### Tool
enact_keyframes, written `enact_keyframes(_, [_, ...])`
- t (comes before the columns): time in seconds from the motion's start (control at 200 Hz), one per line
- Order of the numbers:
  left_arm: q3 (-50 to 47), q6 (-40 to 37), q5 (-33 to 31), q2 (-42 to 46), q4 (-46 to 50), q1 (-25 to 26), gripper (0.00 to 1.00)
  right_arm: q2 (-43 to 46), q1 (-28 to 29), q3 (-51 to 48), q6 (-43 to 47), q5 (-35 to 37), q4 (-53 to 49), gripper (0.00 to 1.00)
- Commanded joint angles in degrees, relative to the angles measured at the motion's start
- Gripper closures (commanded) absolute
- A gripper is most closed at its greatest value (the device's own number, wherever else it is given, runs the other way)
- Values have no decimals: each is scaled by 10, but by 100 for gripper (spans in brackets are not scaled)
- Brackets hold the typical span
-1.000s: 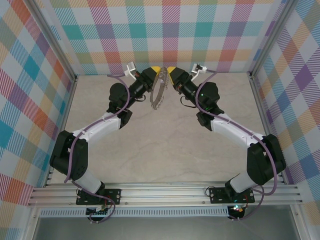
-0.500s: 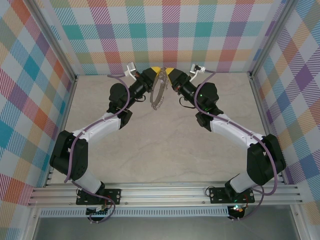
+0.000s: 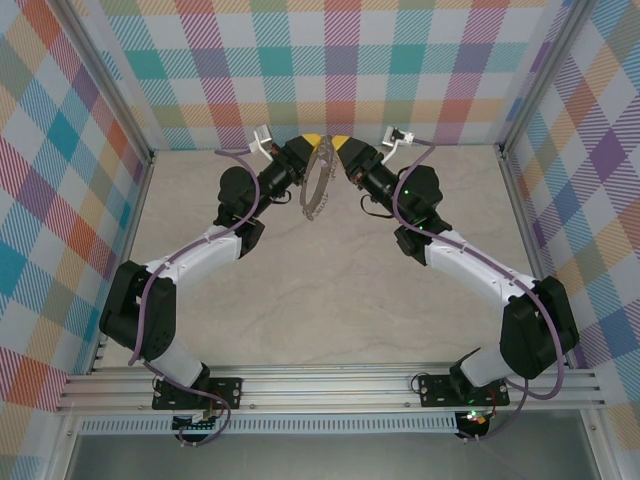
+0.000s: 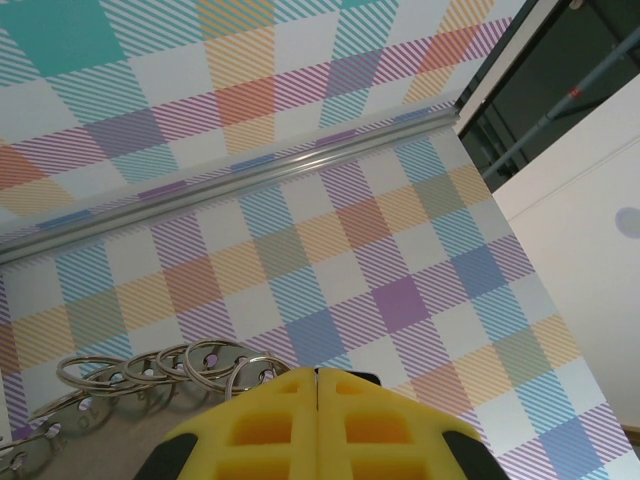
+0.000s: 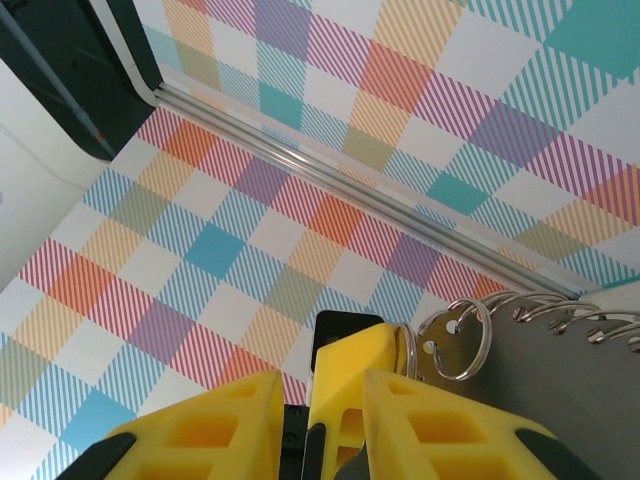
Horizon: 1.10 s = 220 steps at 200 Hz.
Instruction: Put the keys on the keyring
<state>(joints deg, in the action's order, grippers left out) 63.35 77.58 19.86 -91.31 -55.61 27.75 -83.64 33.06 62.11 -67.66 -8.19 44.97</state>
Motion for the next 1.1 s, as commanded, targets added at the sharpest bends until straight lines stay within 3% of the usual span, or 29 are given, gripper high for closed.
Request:
enact_keyframes(0.0, [4, 2, -1, 14, -25, 6, 100, -4, 3, 16, 11, -9, 13, 73])
enact_keyframes(0.705, [2, -3, 13, 8, -33, 6, 100, -41, 6, 43, 4, -33, 13, 76])
enact_keyframes(1.095, [4, -79, 36, 30, 28, 10, 100, -41, 6, 50, 16, -36, -12, 80])
